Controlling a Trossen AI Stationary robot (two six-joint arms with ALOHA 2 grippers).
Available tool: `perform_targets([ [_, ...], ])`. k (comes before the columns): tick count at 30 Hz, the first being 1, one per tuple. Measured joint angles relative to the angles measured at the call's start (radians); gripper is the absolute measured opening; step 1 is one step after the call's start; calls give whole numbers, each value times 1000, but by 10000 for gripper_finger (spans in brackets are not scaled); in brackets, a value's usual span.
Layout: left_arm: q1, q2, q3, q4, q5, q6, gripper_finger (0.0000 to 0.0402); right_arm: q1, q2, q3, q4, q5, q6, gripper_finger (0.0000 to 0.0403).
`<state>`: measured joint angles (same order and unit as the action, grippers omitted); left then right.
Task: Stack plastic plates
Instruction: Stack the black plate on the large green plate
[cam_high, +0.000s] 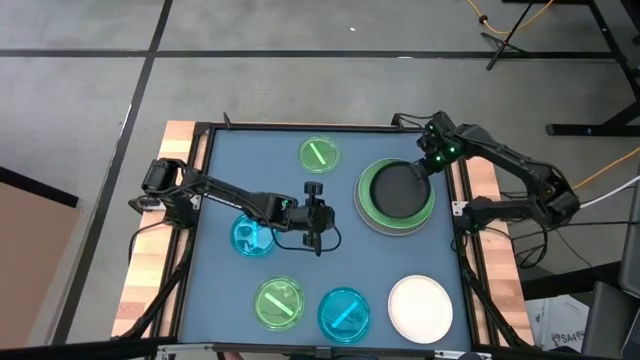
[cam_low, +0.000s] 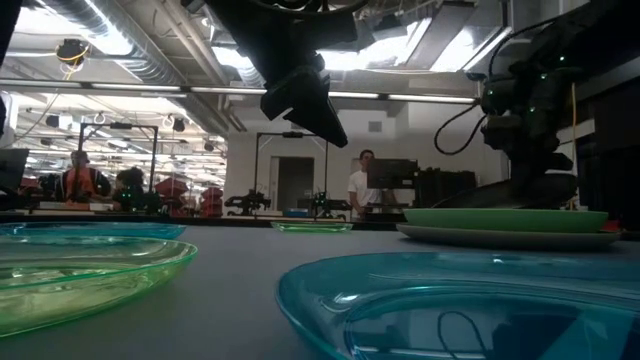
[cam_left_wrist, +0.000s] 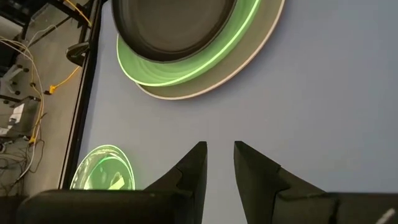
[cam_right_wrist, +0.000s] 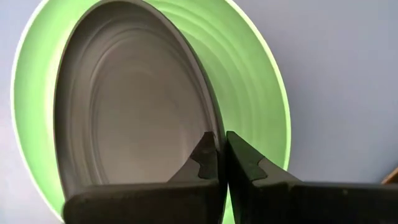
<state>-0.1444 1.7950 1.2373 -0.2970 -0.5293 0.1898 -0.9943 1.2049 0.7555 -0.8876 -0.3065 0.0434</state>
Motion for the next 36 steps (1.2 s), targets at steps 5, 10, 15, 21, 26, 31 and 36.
perform_targets([
  [5, 0, 0, 0, 0, 0, 0, 73, 0, 47, 0, 4, -3, 0, 0],
  [10, 0, 0, 0, 0, 0, 0, 73, 0, 58, 0, 26, -4, 1, 0],
  [15, 0, 0, 0, 0, 0, 0, 73, 0, 58, 0, 24, -3, 2, 6],
  [21, 0, 0, 0, 0, 0, 0, 73, 0, 58, 0, 23, 0, 3, 22],
  [26, 0, 0, 0, 0, 0, 0, 73, 0, 58, 0, 22, 2, 3, 39],
  [31, 0, 0, 0, 0, 0, 0, 73, 0, 58, 0, 22, 3, 4, 55],
  [36, 0, 0, 0, 0, 0, 0, 73, 0, 58, 0, 21, 49, 4, 66],
])
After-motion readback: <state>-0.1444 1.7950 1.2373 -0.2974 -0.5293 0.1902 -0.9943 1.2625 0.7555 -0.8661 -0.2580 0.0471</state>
